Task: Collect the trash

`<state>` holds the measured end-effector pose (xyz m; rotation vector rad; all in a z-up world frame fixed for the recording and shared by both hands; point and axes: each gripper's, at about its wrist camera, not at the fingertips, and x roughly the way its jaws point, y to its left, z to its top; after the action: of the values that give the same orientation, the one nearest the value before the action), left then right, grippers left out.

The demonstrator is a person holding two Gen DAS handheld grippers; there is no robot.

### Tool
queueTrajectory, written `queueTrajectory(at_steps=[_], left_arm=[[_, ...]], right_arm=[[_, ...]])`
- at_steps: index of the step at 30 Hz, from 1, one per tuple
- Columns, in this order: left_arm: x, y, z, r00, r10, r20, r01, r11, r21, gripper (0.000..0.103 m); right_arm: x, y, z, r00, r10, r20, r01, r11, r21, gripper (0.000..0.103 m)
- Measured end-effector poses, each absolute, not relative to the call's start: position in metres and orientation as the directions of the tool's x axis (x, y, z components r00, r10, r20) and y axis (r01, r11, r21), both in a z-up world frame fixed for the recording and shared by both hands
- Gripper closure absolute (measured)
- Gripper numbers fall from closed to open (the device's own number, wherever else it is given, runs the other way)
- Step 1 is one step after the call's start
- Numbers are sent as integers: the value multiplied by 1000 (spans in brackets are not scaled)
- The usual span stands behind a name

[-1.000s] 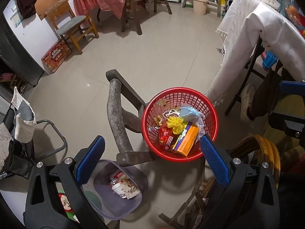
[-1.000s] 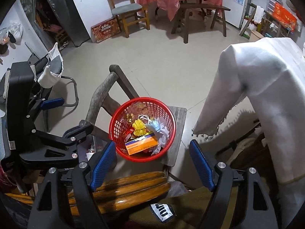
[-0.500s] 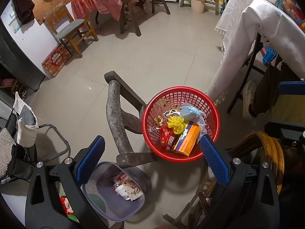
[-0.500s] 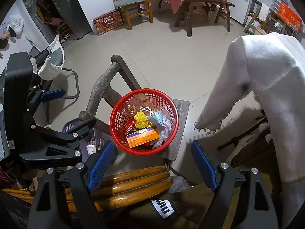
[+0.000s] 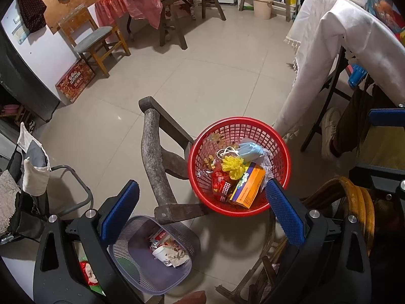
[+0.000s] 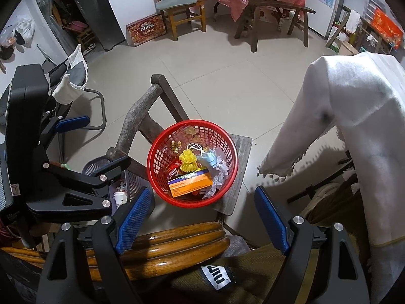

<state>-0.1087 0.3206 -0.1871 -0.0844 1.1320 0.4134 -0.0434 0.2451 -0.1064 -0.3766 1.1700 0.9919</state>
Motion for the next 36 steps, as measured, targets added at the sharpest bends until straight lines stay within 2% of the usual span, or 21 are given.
queueTrajectory(at_steps=[36], left_arm=[[-105,317,-185,359,271,-893,-354,925,139,7]], right_arm=[[-45,246,-107,49,450,-892,-806,545,230,20]])
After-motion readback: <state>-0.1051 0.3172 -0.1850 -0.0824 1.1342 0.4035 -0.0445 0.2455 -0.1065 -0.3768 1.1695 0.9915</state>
